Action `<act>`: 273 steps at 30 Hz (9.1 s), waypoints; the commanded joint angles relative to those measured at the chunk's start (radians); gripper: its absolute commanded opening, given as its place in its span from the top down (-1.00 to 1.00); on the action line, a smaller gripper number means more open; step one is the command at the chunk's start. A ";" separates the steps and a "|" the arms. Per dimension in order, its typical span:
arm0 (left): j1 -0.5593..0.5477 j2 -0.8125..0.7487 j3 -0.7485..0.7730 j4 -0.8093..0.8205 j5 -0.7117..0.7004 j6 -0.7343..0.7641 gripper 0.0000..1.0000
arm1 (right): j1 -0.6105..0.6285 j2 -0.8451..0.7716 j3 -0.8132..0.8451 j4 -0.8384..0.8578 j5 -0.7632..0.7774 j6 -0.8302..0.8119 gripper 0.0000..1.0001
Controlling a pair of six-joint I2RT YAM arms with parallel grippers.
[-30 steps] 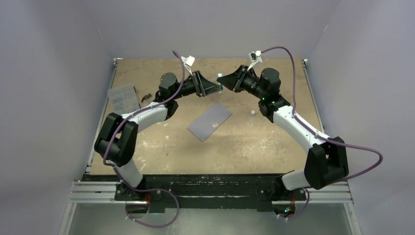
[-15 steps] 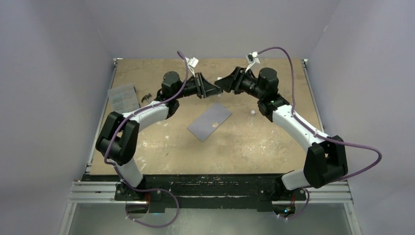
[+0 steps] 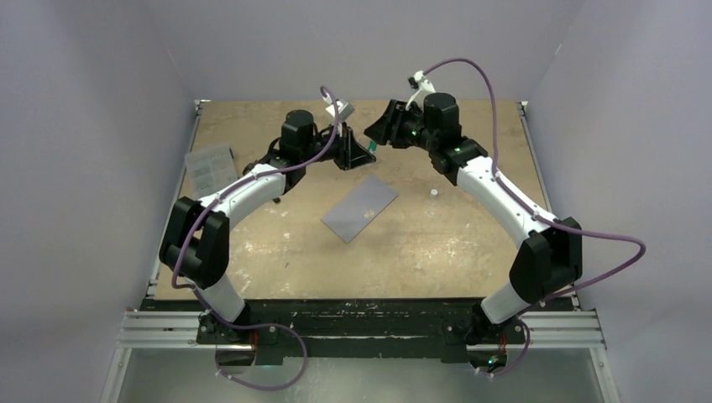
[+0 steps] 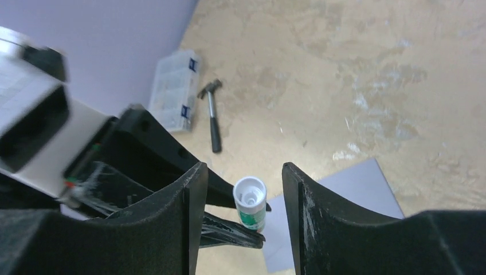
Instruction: Place the letter into the envelope and seal it
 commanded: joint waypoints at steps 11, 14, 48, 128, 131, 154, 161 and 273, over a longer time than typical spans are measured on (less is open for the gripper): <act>0.002 -0.020 0.068 -0.054 0.051 0.048 1.00 | 0.023 -0.007 0.023 -0.040 -0.003 -0.056 0.56; 0.002 -0.019 0.071 -0.074 0.060 0.041 1.00 | 0.023 -0.020 0.003 -0.022 -0.039 -0.027 0.20; 0.023 -0.112 0.072 0.038 0.354 0.002 1.00 | -0.044 -0.175 -0.153 0.369 -0.580 -0.131 0.28; 0.025 -0.109 0.117 -0.196 -0.167 0.236 1.00 | 0.156 0.042 0.213 -0.082 0.290 -0.100 -0.36; 0.025 -0.092 0.135 -0.251 -0.183 0.274 1.00 | 0.164 0.071 0.249 -0.091 0.336 -0.070 -0.28; 0.025 -0.101 0.139 -0.327 -0.220 0.272 1.00 | 0.167 0.156 0.343 -0.212 0.198 -0.136 -0.04; 0.025 -0.112 0.145 -0.320 -0.205 0.263 1.00 | 0.170 0.166 0.356 -0.229 0.205 -0.142 0.11; 0.081 -0.081 0.256 -0.349 -0.034 0.195 1.00 | 0.057 0.099 0.205 0.131 -0.157 0.089 1.00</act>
